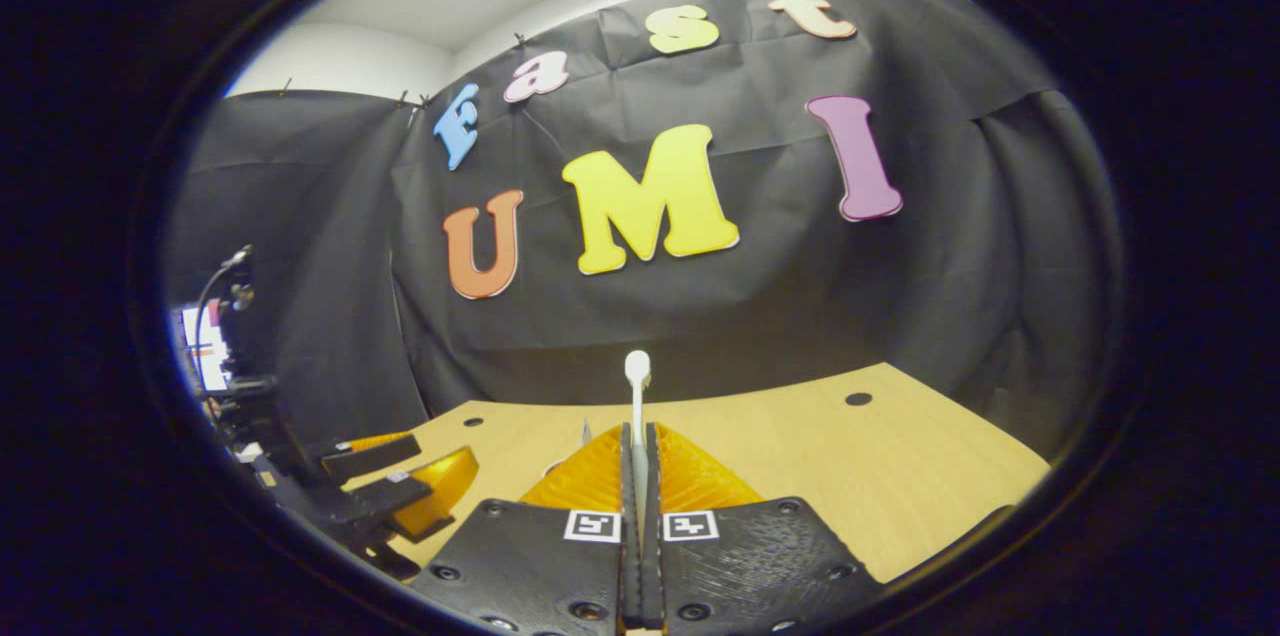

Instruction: Put the toothbrush and toothpaste on the desktop into the cup, then pick up the cup and place it on the coaster on the desktop.

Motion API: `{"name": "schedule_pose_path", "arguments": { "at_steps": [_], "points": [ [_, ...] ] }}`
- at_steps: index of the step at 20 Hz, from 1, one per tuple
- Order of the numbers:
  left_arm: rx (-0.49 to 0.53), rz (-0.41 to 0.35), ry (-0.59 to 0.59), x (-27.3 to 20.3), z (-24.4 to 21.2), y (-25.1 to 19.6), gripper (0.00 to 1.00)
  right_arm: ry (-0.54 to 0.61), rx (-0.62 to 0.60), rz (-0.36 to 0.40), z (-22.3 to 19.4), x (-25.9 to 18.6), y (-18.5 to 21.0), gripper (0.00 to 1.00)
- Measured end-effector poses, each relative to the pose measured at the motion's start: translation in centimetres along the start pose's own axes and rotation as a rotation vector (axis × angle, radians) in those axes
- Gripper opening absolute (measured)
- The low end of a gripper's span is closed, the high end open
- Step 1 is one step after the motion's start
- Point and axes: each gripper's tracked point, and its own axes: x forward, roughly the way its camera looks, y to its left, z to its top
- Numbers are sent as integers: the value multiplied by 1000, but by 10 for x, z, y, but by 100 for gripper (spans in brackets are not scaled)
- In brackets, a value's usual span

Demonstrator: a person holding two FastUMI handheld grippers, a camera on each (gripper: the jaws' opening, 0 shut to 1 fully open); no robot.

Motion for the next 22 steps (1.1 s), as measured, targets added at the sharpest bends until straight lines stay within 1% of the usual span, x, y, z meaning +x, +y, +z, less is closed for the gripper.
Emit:
{"name": "schedule_pose_path", "arguments": {
  "at_steps": [4, 5, 6, 8, 10, 12, 14, 15, 16, 17, 18, 20, 22],
  "points": [
    [1, 1, -7, -28, -7, 15, 100, 10, 9, 20, -5, 62, 27, 1],
    [0, -1, -5, -33, -11, 18, 100, 12, 5, 38, -8, 76, 35, 1],
    [-6, -8, 8, -39, -16, 20, 100, 21, -2, 71, -14, 88, 48, 1],
    [-40, -9, 23, -52, -27, 27, 100, 3, -16, 105, -16, 109, 66, 1],
    [-55, -14, 29, -61, -31, 29, 100, -30, -63, 95, -17, 130, 75, 2],
    [-36, -3, 27, -65, -32, 34, 100, -24, -87, 85, -24, 146, 81, 2],
    [-37, -3, 22, -68, -32, 37, 100, -18, -83, 83, -27, 154, 87, 2],
    [-42, -13, 22, -68, -32, 35, 100, -18, -89, 77, -29, 156, 88, 5],
    [-51, -14, 26, -68, -34, 35, 99, -20, -98, 70, -30, 159, 89, 3],
    [-58, -17, 35, -67, -38, 35, 99, -28, -108, 67, -30, 162, 92, 3],
    [-63, -21, 44, -67, -40, 35, 100, -35, -118, 52, -28, 162, 90, 8],
    [-70, -21, 52, -68, -42, 36, 100, -43, -113, 48, -26, 162, 94, 8],
    [-71, -17, 52, -68, -41, 38, 100, -49, -124, 28, -24, 163, 92, 8]
  ]
}}
